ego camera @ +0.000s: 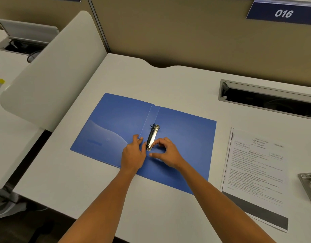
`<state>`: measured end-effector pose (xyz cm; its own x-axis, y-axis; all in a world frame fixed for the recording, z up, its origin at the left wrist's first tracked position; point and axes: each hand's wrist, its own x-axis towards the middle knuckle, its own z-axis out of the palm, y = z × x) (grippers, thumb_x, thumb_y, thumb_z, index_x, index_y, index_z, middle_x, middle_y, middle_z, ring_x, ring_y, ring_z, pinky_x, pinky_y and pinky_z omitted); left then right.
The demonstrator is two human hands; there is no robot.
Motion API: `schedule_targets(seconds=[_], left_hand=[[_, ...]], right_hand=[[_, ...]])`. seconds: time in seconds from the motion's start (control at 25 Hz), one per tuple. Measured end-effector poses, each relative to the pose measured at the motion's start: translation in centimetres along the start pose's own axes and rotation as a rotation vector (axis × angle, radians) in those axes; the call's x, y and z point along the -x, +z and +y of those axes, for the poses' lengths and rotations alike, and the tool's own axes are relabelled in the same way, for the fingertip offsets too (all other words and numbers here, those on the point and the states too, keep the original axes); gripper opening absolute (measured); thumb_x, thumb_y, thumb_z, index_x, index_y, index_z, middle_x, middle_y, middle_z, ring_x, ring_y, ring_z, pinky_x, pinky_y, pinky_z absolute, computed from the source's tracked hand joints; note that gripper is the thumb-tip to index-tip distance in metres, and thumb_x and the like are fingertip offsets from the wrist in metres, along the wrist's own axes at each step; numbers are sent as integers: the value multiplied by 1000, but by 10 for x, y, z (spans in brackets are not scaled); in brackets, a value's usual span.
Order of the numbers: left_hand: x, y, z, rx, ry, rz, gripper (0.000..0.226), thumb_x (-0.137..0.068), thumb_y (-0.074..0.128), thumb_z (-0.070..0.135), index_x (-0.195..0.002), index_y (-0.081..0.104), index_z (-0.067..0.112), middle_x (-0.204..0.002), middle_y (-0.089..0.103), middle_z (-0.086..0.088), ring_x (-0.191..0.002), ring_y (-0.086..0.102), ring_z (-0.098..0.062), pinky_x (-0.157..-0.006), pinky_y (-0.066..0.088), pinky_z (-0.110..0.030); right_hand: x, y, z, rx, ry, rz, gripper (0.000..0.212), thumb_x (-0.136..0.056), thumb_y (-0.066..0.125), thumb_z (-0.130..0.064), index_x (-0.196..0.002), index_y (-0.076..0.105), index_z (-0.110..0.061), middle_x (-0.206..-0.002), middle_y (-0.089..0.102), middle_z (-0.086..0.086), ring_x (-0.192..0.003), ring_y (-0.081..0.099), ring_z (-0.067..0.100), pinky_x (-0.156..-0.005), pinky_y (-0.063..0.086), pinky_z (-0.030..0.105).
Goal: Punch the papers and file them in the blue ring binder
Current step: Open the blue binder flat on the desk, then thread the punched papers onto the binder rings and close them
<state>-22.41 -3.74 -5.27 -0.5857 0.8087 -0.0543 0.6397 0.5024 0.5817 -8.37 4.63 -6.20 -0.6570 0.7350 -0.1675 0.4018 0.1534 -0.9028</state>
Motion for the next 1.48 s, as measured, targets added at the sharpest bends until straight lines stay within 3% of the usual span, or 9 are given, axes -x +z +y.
schedule_targets(seconds=[0.12, 0.4, 0.6, 0.8, 0.96, 1.04, 1.2, 1.32, 1.48], left_hand=[[4, 1, 1, 3, 10, -1, 41, -95, 57, 36, -127, 53, 12, -116, 70, -10, -97, 69, -30, -79, 56, -35], [25, 1, -4, 40, 82, -24, 48, -86, 70, 32, -126, 54, 12, -116, 71, -6, -99, 69, -29, -81, 56, -36], [24, 0, 2, 55, 85, 10, 44, -91, 64, 28, -130, 53, 11, -118, 71, -7, -102, 68, -30, -83, 57, -40], [36, 6, 20, 152, 42, 138, 32, -95, 59, 23, -124, 58, 9, -121, 67, -11, -108, 64, -31, -83, 55, -39], [43, 25, 62, 127, 288, 193, 43, -90, 64, 17, -131, 55, 8, -136, 55, -7, -126, 51, -25, -102, 44, -37], [51, 41, 94, 131, 397, 120, 44, -89, 64, 19, -131, 54, 10, -142, 50, -4, -134, 42, -21, -110, 34, -33], [79, 84, 154, 66, 603, -159, 44, -89, 61, 33, -129, 56, 16, -146, 45, 1, -146, 25, -20, -120, 20, -44], [97, 111, 180, -98, 689, -355, 55, -88, 56, 49, -136, 51, 23, -154, 36, 5, -150, 11, -18, -122, -2, -40], [107, 130, 197, -316, 705, -483, 74, -84, 53, 65, -147, 37, 28, -160, 25, 7, -151, 6, -19, -121, -9, -45]], right_hand=[[8, -2, 2, 28, -23, 6, 34, -71, 79, -30, -100, 63, -27, -95, 56, -1, -87, 54, 13, -84, 50, 35], [32, 3, 13, 56, -22, 9, 40, -66, 73, -40, -102, 57, -40, -93, 53, -11, -90, 52, 7, -89, 46, 45], [42, -15, 8, -55, -66, 11, 43, -73, 76, -22, -112, 61, -27, -102, 57, 0, -91, 55, 7, -81, 46, 17], [64, -52, 5, -220, -24, 326, 41, -78, 76, -23, -115, 59, -25, -106, 59, -3, -92, 56, 9, -76, 50, 18], [91, -101, 12, -351, 80, 630, 34, -82, 73, -19, -113, 60, -18, -104, 61, -3, -88, 57, 2, -73, 51, 16], [110, -127, 19, -382, 153, 783, 30, -84, 70, -19, -112, 60, -18, -102, 61, -5, -87, 57, 3, -71, 51, 15], [155, -178, 50, -403, 404, 1098, 24, -89, 63, -17, -112, 58, -20, -109, 61, -1, -97, 58, 13, -78, 47, 20], [184, -205, 77, -329, 649, 1133, 33, -88, 62, -18, -119, 53, -18, -122, 56, 5, -107, 54, 20, -86, 44, 28], [215, -223, 99, -26, 855, 1083, 48, -84, 65, -21, -127, 47, -10, -133, 45, 15, -124, 41, 34, -101, 37, 44]])
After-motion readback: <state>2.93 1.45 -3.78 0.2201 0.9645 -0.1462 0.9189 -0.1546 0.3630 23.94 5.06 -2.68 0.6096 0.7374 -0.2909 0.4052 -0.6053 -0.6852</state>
